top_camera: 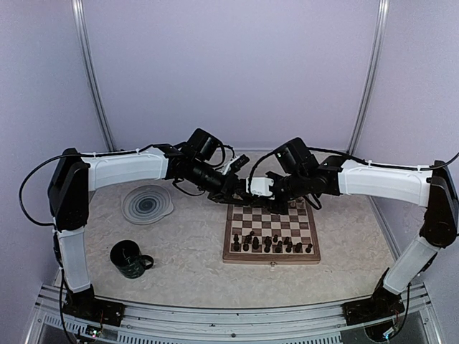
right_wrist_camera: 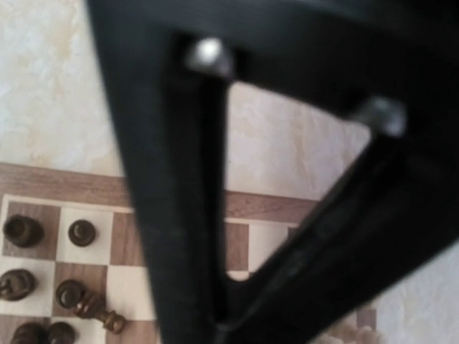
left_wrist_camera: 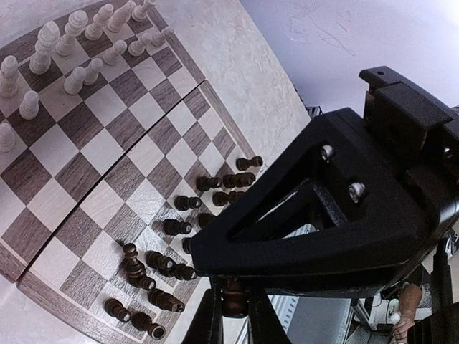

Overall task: Set up the chess pieces on the board
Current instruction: Pass from the left arm to the right

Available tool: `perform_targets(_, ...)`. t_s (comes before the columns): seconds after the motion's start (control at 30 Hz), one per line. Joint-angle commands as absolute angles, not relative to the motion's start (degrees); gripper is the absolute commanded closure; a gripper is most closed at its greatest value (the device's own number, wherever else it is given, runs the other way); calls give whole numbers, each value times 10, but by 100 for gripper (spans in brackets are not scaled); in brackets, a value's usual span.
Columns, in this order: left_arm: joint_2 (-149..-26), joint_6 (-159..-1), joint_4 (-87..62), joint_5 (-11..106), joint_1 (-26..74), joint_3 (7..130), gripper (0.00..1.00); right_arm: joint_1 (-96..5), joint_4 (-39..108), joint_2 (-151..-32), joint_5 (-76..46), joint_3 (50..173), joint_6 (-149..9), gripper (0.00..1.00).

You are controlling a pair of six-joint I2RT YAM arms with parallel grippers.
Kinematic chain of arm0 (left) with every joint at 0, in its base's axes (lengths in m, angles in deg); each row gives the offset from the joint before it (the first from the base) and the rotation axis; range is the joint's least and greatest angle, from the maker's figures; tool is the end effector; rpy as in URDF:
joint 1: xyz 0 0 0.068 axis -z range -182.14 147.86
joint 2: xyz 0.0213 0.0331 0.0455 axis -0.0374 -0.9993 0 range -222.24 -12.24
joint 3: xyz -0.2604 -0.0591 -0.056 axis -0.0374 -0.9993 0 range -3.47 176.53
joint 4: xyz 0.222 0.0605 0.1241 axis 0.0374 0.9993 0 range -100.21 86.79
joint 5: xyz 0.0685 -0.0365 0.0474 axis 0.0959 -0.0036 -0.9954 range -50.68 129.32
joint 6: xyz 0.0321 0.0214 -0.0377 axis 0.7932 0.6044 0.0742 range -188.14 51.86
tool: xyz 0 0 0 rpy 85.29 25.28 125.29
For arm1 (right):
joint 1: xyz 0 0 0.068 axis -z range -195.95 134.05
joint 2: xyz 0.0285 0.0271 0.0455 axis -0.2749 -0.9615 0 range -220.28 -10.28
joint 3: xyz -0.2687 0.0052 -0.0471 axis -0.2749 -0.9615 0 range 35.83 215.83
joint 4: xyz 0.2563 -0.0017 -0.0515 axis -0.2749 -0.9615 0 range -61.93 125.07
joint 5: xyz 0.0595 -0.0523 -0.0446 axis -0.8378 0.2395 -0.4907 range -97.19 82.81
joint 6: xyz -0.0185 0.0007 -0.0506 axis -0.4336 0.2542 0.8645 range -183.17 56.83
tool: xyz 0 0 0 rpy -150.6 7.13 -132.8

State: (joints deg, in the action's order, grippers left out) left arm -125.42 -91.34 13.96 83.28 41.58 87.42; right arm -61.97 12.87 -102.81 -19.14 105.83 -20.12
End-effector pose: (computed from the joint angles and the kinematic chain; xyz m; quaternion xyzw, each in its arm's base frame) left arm 0.3023 -0.3234 0.2465 0.2900 0.8227 -0.4796 0.0953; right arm 0.2435 0.2628 0.2623 -0.6723 0.6263 0.1059 0.3802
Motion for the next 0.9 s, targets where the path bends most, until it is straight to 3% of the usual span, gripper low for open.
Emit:
perform_targets(0.0, -1232, -917, 122, 846, 412, 868, 90, -625, 152, -1030, -176, 1052, -207, 86)
perform_targets(0.17, -1218, -927, 78, 819, 412, 843, 80, -620, 171, -1017, -183, 1041, -231, 94)
perform_targets(0.3, -1165, -984, -112, 775, 418, 746, 71, -594, 178, -1008, -262, 1047, -282, 97)
perform_targets(0.57, -1093, -1017, -354, 677, 453, 612, 67, -545, 181, -1009, -400, 1050, -356, 97)
perform_targets(0.87, -1124, -1033, -345, 657, 456, 632, 66, -529, 185, -1005, -426, 1048, -372, 96)
